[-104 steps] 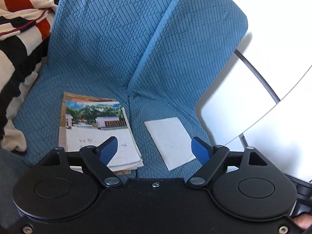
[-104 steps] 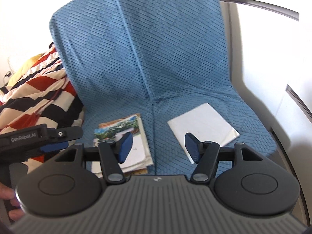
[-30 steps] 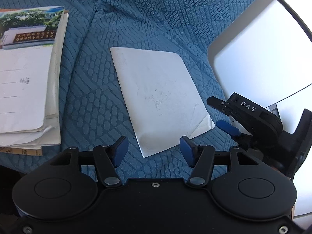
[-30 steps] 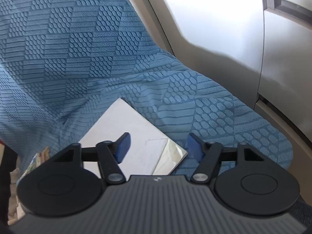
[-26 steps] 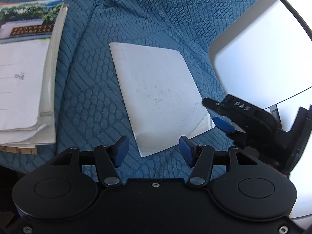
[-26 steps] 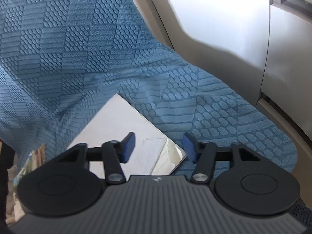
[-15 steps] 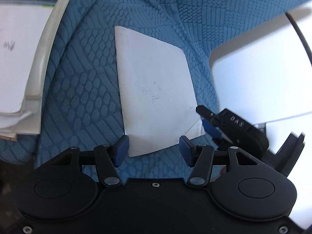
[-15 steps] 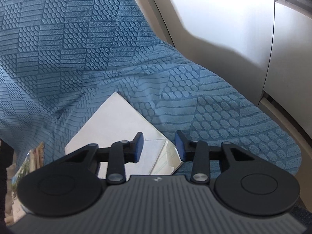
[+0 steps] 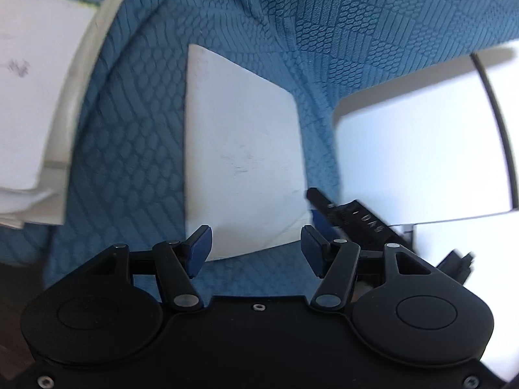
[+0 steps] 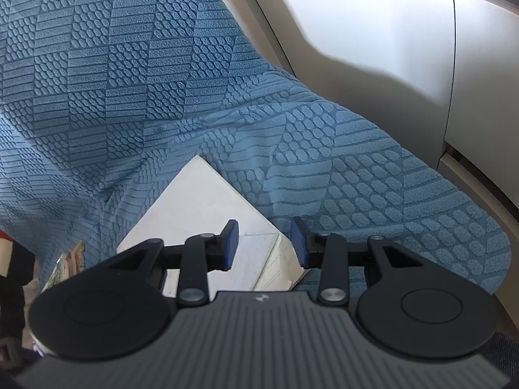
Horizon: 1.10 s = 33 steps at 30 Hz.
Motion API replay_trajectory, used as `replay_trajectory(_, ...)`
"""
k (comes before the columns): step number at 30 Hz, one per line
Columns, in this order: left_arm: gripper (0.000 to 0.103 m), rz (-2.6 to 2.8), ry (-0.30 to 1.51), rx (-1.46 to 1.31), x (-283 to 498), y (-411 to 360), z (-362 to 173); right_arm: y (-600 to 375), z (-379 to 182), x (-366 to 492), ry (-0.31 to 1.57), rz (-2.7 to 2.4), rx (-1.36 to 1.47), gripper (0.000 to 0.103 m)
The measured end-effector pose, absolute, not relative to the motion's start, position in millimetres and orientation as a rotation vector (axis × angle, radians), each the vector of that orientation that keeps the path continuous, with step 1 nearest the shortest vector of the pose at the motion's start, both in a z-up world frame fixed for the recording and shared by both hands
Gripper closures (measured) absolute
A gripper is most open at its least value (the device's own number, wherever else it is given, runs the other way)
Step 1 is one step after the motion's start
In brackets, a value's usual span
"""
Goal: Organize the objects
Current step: 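Close both grippers on the edge of the white sheet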
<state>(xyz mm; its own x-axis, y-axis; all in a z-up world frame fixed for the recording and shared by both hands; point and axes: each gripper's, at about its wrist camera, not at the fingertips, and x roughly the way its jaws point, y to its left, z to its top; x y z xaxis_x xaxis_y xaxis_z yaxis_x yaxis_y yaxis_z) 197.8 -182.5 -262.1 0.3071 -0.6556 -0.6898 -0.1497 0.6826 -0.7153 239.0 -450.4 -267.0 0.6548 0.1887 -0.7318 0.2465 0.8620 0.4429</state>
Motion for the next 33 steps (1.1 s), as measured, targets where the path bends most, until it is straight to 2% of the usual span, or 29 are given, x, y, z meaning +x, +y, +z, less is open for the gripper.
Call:
replay_trajectory(4,0.043,-0.344,1.238,-0.679,193,-188,-260,-450,-267,238,0.868,-0.035,0.539,0.065)
replay_trajectory(9,0.041,-0.346,1.228,-0.686,191,-194,-261,-448,-266,238,0.87,-0.032,0.518,0.065)
replay_trajectory(13,0.031,-0.321,1.213,-0.749,191,-194,-263,-448,-266,238,0.873,-0.029,0.52,0.064)
replay_trajectory(19,0.032,-0.325,1.217,-0.752,194,-196,-263,-450,-267,237,0.875,-0.012,0.541,0.064)
replay_trajectory(21,0.034,-0.337,1.222,-0.78,196,-196,-265,-450,-267,238,0.876,-0.003,0.547,0.064)
replay_trajectory(23,0.041,-0.355,1.239,-0.83,198,-195,-270,-451,-268,238,0.878,0.013,0.566,0.064)
replay_trajectory(28,0.042,-0.358,1.246,-0.905,203,-193,-278,-457,-269,237,0.875,0.02,0.61,0.064)
replay_trajectory(31,0.054,-0.343,1.253,-0.909,204,-193,-280,-456,-270,237,0.874,0.022,0.612,0.064)
replay_trajectory(33,0.055,-0.335,1.253,-0.916,204,-192,-283,-456,-270,237,0.874,0.022,0.61,0.064)
